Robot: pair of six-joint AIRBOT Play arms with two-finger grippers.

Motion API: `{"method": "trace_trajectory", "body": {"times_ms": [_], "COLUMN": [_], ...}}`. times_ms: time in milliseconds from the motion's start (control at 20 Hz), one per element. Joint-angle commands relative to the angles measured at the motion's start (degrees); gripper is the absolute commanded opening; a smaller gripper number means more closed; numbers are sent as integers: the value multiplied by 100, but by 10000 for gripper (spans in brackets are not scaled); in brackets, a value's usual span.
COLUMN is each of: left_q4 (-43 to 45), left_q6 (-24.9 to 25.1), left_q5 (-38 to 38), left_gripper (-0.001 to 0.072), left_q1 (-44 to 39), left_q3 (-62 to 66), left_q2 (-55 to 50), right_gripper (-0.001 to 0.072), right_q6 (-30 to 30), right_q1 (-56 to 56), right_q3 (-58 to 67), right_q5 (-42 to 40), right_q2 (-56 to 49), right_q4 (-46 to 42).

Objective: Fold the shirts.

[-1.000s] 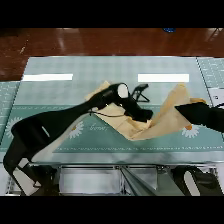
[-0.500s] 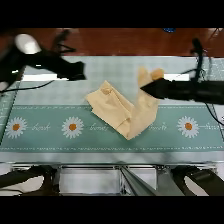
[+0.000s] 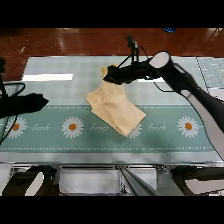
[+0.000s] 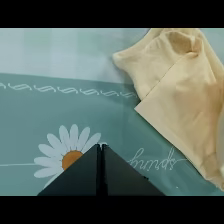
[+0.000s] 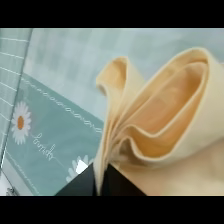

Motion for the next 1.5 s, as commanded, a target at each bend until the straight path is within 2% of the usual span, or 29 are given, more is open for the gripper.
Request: {"method": "trace_trajectory", "body": {"times_ms": [0, 50, 100, 150, 200, 350, 450, 550, 650, 700, 800, 900, 1000, 1100, 1200, 1350, 1450], "left_q4": [-184, -245, -271, -271, -271, -229, -210, -208, -208, -219, -273, -293, -310, -315, -315, -315, -328], "left_q6": [-39, -39, -37, -37, -37, 46, 42, 44, 44, 44, 48, 114, 133, 133, 133, 133, 131], "left_q5": [85, 129, 125, 125, 131, 236, 269, 129, -46, -76, -81, -81, -79, -79, -79, -76, -81], "left_gripper": [16, 16, 16, 16, 16, 16, 16, 16, 16, 16, 16, 16, 16, 16, 16, 16, 16], "left_q1": [61, 61, 61, 61, 61, 74, 179, 367, 457, 455, 455, 444, 444, 444, 444, 444, 444], "left_q3": [-706, -800, -870, -922, -968, -1003, -1001, -1003, -1008, -1008, -1008, -1010, -1010, -1010, -1010, -1034, -1147], "left_q2": [468, 459, 431, 411, 385, 308, 304, 315, 315, 315, 326, 339, 337, 337, 330, 326, 326], "right_gripper": [21, 21, 58, 267, 413, 412, 412, 411, 411, 411, 411, 411, 411, 411, 411, 411, 411], "right_q6": [133, 146, 146, 142, 92, 153, 142, 210, 778, 1257, 2264, 3220, 4030, 4072, 3519, 3285, 2793], "right_q1": [177, 170, 170, 170, 170, -179, -726, -1237, -1443, -1434, -1331, -1257, -1257, -1255, -1040, -667, -529], "right_q3": [442, 463, 463, 463, 463, 487, 487, 476, 122, -354, -1779, -3473, -4929, -5908, -6417, -6476, -6467], "right_q5": [-308, -409, -509, -581, -560, 107, 1106, 2232, 2771, 2680, 1915, 737, -275, -981, -1325, -1663, -1971], "right_q2": [-809, -894, -940, -966, -960, -673, -168, 577, 1576, 2186, 3414, 4516, 5263, 5493, 5300, 4634, 4113], "right_q4": [79, 118, 170, 181, 216, 415, 337, -535, -2396, -3379, -4411, -4516, -4015, -2959, -2046, -1676, -1016]}}
